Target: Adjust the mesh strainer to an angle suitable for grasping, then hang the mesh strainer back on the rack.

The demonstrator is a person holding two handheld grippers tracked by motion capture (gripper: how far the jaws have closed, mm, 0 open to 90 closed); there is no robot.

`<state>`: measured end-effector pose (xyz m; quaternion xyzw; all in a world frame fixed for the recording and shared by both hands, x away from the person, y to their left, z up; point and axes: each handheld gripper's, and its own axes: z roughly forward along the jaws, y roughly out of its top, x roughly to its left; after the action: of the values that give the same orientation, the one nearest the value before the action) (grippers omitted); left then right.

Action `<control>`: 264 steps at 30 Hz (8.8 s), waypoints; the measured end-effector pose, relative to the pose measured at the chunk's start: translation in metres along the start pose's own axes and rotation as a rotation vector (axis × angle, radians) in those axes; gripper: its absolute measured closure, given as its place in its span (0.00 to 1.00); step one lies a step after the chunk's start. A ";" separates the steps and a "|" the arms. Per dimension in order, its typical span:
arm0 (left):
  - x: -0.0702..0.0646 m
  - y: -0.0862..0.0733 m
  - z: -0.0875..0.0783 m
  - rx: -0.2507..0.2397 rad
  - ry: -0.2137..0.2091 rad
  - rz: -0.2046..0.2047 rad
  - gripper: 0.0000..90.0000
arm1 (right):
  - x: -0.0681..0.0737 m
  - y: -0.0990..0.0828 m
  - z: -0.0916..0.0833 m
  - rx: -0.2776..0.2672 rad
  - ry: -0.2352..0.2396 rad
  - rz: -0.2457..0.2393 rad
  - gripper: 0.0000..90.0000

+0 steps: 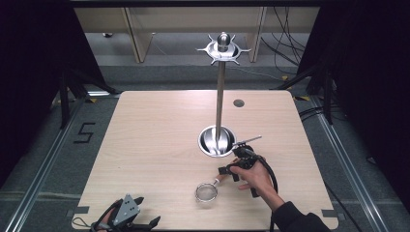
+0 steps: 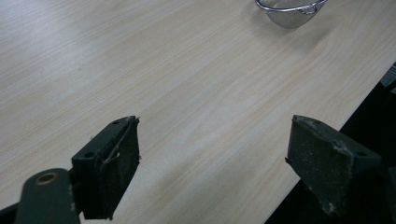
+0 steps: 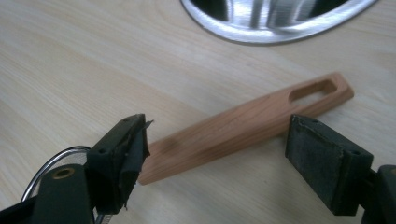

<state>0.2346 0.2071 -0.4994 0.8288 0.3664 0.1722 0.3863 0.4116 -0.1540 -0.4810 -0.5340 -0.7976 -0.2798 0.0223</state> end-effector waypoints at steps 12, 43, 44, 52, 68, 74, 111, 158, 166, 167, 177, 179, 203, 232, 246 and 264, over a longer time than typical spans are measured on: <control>0.001 0.001 -0.001 0.015 -0.005 0.021 0.18 | 0.023 0.019 0.021 0.124 -0.085 -0.019 0.30; -0.002 0.001 0.000 0.000 -0.038 0.018 0.18 | 0.000 0.014 0.003 0.269 -0.132 -0.340 0.78; -0.002 0.001 0.000 0.000 -0.037 0.018 0.18 | 0.000 0.014 0.002 0.281 -0.145 -0.359 0.79; -0.002 0.001 0.000 0.009 -0.040 0.031 0.18 | 0.000 0.011 0.000 0.291 -0.176 -0.434 0.79; -0.003 0.001 0.000 -0.014 -0.042 0.020 0.18 | 0.002 0.013 -0.034 0.122 -0.125 -0.472 0.79; -0.003 0.001 0.001 -0.021 -0.035 0.017 0.18 | 0.003 0.012 -0.053 0.011 -0.065 -0.417 0.79; -0.005 0.006 0.001 -0.053 -0.058 -0.004 0.18 | -0.014 0.008 -0.127 -0.561 0.176 -0.357 0.79; -0.004 0.005 -0.001 -0.036 -0.052 0.023 0.18 | 0.010 0.046 -0.206 -0.802 0.216 -0.380 0.79; -0.003 0.005 -0.002 -0.025 -0.039 0.040 0.18 | 0.019 0.064 -0.215 -0.808 0.224 -0.399 0.79; -0.003 0.004 -0.002 -0.026 -0.039 0.038 0.18 | 0.019 0.064 -0.215 -0.808 0.224 -0.399 0.79; -0.004 0.003 -0.003 -0.036 -0.044 0.021 0.18 | 0.026 0.077 -0.215 -0.796 0.233 -0.407 0.79; -0.005 0.003 -0.003 -0.049 -0.044 0.002 0.18 | 0.025 0.079 -0.213 -0.803 0.236 -0.410 0.79; -0.005 0.003 -0.003 -0.045 -0.047 0.007 0.18 | 0.019 0.091 -0.199 -0.760 0.274 -0.364 0.79; -0.004 0.002 -0.003 -0.022 -0.040 0.041 0.18 | 0.008 0.078 -0.188 -0.752 0.279 -0.297 0.47; -0.004 0.002 -0.002 -0.018 -0.038 0.026 0.18 | 0.002 0.048 -0.185 -0.755 0.279 -0.315 0.42; -0.003 0.002 -0.002 -0.034 -0.043 0.041 0.18 | -0.007 0.019 -0.181 -0.770 0.228 -0.299 0.41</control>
<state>0.2326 0.2048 -0.4967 0.8329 0.3383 0.1684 0.4044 0.3835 -0.2397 -0.3226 -0.3473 -0.6959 -0.6146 -0.1317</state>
